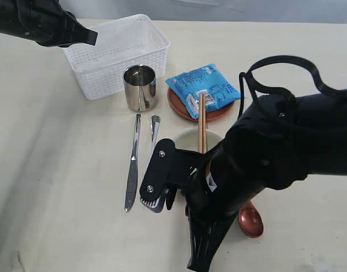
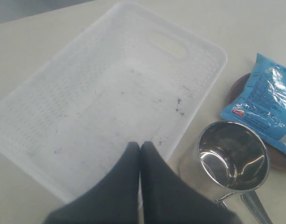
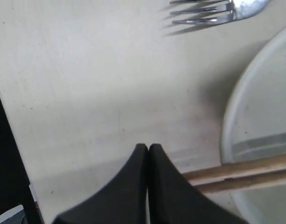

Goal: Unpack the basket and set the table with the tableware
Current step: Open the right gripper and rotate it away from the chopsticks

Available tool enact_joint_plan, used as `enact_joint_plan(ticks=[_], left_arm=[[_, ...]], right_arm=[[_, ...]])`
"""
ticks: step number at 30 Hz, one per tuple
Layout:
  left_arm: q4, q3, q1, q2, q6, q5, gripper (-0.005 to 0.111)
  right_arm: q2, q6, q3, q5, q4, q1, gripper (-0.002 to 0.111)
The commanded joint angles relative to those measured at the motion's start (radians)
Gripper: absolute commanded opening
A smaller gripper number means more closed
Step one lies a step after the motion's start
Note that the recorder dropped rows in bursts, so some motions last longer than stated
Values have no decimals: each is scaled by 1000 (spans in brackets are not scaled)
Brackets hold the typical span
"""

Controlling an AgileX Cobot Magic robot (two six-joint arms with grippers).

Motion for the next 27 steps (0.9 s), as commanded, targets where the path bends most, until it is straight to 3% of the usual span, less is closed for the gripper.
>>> enact_joint_plan(ticks=[1,8,18,27], left_arm=[[-10,10,1,-9,-2,-6,0],[-10,10,1,-9,-2,-6,0],[-10,10,1,-9,-2,-6,0],[-10,10,1,-9,-2,-6,0]], right_arm=[[0,15,2,-8,-43,4,0],[0,69,2,-8,-112,4,0],[-10,69,2,10,-51,4,0],[-124,83,0,289,88,4,0]])
